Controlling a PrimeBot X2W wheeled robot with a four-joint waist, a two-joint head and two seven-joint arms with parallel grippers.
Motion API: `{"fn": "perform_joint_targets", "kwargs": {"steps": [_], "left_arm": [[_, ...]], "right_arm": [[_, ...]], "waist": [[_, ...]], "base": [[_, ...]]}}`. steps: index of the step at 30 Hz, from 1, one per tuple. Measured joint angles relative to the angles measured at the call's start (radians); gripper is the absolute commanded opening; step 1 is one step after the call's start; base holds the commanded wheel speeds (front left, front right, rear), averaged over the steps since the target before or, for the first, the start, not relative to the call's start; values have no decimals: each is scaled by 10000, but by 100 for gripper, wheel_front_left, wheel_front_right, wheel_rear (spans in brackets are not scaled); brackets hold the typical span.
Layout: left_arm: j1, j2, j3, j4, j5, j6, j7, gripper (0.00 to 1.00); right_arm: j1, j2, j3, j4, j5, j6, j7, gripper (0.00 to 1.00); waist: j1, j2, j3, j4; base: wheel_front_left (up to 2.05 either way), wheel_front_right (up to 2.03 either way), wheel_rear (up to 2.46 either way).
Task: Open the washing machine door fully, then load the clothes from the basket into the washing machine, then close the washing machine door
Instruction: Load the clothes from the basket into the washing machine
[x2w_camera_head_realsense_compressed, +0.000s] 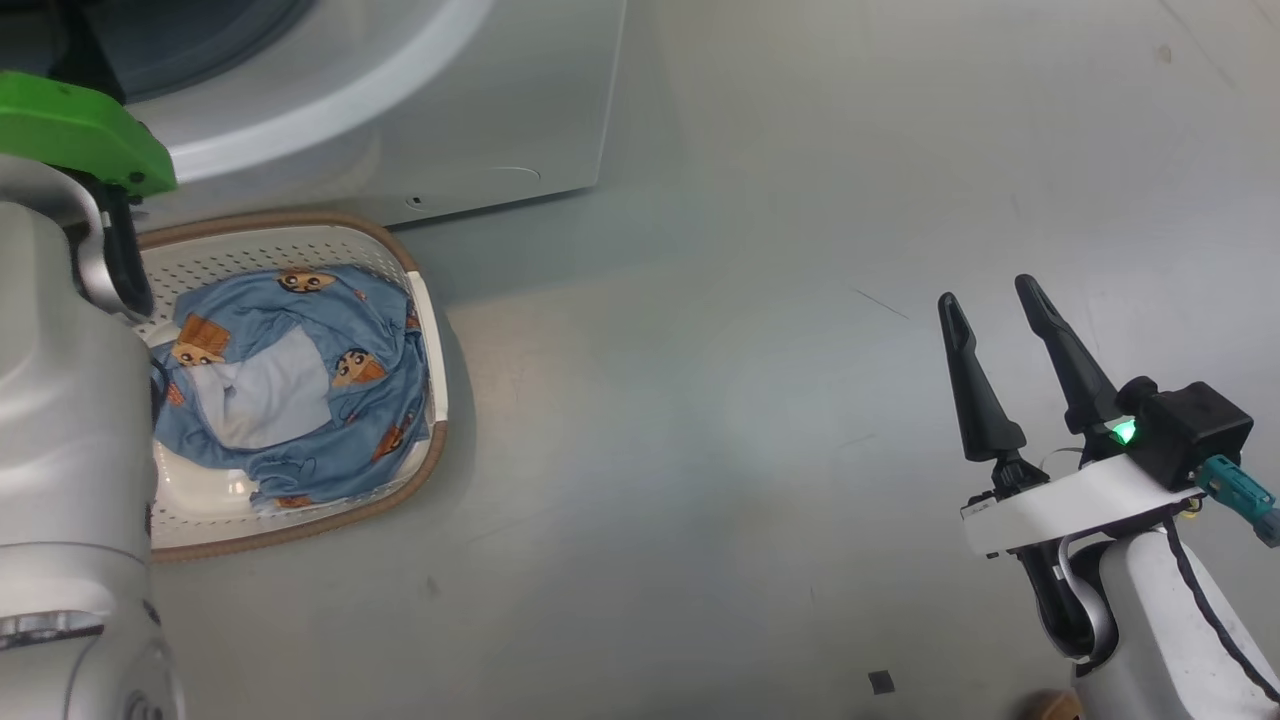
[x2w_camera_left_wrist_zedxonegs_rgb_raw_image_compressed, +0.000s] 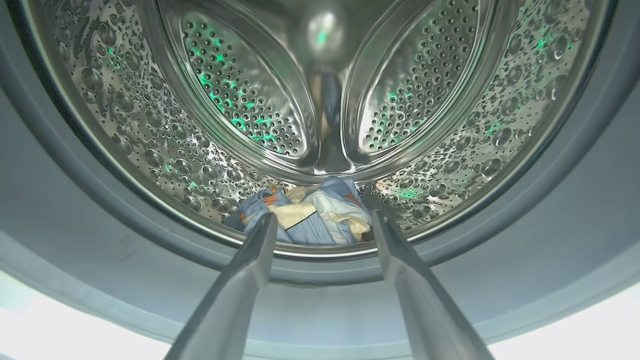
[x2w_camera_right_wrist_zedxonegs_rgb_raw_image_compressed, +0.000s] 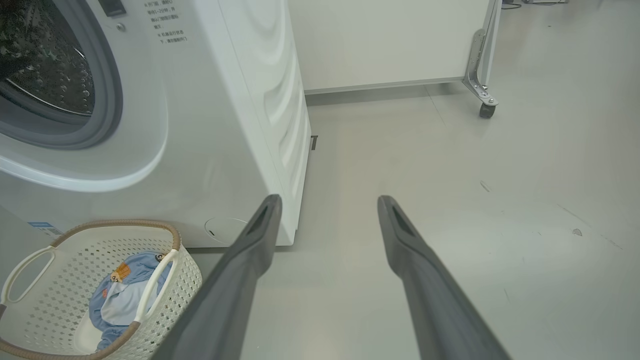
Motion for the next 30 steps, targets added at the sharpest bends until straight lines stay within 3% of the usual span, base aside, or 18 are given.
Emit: {"fn": "perform_joint_targets", "kwargs": {"steps": [11,21,30], "left_arm": [[1785,-669,-487,-499,-31,-272,0,100],[3815,-899,-771,-828,-31,-596,4,100],[5462,-980,-514,-1402,-422,-604,4,100]], "right_arm": [[10,17,-240,201,0,0,0,100],[430,163,-290,351,2,0,0,100],[843,178,-347,364,2,0,0,100]], "waist": [[0,0,-1148,702],[0,0,-2374,1065],[-1,0,-3383,1169]], "base": [[0,0,0],[0,0,0],[0,0,0]]}}
